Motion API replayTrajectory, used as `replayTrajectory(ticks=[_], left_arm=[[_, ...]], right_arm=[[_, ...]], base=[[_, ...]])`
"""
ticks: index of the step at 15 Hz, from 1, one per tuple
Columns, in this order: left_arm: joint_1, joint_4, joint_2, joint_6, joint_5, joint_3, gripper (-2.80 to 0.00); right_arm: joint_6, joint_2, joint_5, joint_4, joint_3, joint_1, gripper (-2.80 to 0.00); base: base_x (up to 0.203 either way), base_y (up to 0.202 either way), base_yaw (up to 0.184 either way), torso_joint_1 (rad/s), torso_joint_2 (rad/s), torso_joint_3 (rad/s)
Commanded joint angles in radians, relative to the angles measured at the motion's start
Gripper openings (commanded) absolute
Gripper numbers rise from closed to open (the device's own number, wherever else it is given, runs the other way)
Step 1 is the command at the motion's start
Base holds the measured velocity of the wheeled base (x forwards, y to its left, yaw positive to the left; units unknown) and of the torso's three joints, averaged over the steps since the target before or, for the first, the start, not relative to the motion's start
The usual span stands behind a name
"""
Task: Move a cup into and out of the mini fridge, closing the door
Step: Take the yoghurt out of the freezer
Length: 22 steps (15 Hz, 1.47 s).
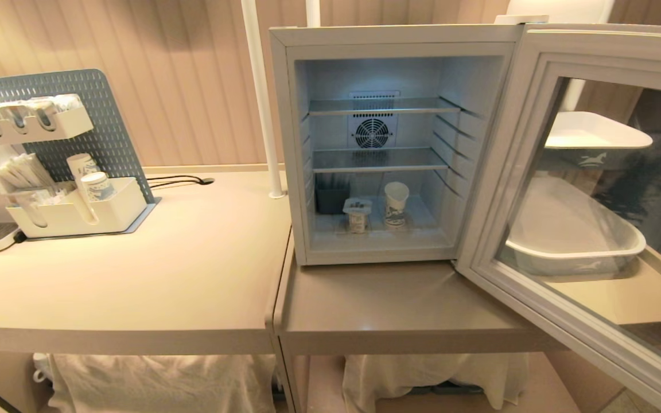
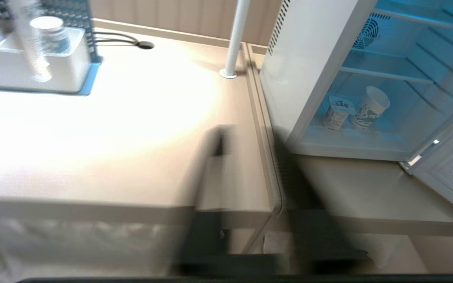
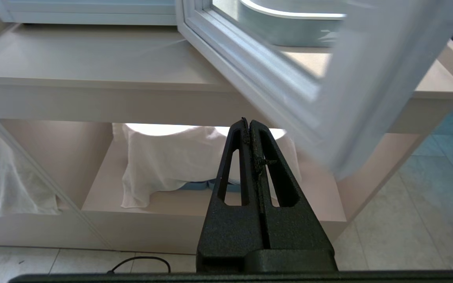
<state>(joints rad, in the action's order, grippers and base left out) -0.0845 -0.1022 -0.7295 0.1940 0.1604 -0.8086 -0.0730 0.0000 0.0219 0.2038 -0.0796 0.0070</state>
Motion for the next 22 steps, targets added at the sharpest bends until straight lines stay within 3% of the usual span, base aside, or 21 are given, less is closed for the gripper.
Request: replayTrajectory(ticks=[1,4,5,8,11,14,15,16,18,20,22], left_arm=[[-0.014,-0.273,0.215,0.022,-0.013,-0.075,-2.80],[-0.014,-0.471,0.419,0.036,-0.006,-0.091,-2.80],[-0.013,-0.593,0.449,0.036,-0.015,-0.118,-2.80],[-0.006,-0.906,0.453,0.035,-0.008,-0.322,-2.80],[0.125,-0.992,0.506,-0.007,0.004,-0.388,-2.80],[0.103,-1.026,0.690,-0.062,-0.033,-0.198,-2.80],[0.098,-1.016,0.713,-0.038,-0.046,-0.112,-2.80],[0.096,-0.934,0.718,-0.021,-0.066,-0.009,-2.80],[0.094,-0.590,0.722,-0.033,-0.129,0.293,-2.80],[0.092,-0.230,0.721,-0.103,-0.144,0.624,-2.80],[0.092,-0.111,0.724,-0.140,-0.147,0.795,-2.80]], right_arm=[[-0.001,0.002,0.001,0.002,0.000,0.001,-2.80],[-0.001,0.002,0.001,0.002,0.000,0.001,-2.80],[-0.001,0.002,0.001,0.002,0.000,0.001,-2.80],[0.001,0.002,0.001,0.003,0.000,0.001,-2.80],[0.001,0.002,0.001,0.005,-0.002,0.001,-2.80],[0.001,0.002,0.000,0.005,-0.002,0.001,-2.80],[0.001,0.002,0.000,0.004,0.000,0.001,-2.80],[0.001,0.002,0.000,0.004,-0.001,0.001,-2.80],[0.004,0.002,0.000,0.002,0.000,0.001,-2.80],[0.009,0.002,0.000,0.002,0.000,0.001,-2.80],[0.010,0.002,0.000,0.002,0.000,0.001,-2.80]], base=[[0.000,0.000,0.000,0.000,0.00,0.000],[0.000,0.000,0.000,0.000,0.00,0.000],[0.000,0.000,0.000,0.000,0.00,0.000],[0.000,0.000,0.000,0.000,0.00,0.000],[0.000,0.000,0.000,0.000,0.00,0.000],[0.000,0.000,0.000,0.000,0.00,0.000],[0.000,0.000,0.000,0.000,0.00,0.000],[0.000,0.000,0.000,0.000,0.00,0.000],[0.000,0.000,0.000,0.000,0.00,0.000],[0.000,0.000,0.000,0.000,0.00,0.000],[0.000,0.000,0.000,0.000,0.00,0.000]])
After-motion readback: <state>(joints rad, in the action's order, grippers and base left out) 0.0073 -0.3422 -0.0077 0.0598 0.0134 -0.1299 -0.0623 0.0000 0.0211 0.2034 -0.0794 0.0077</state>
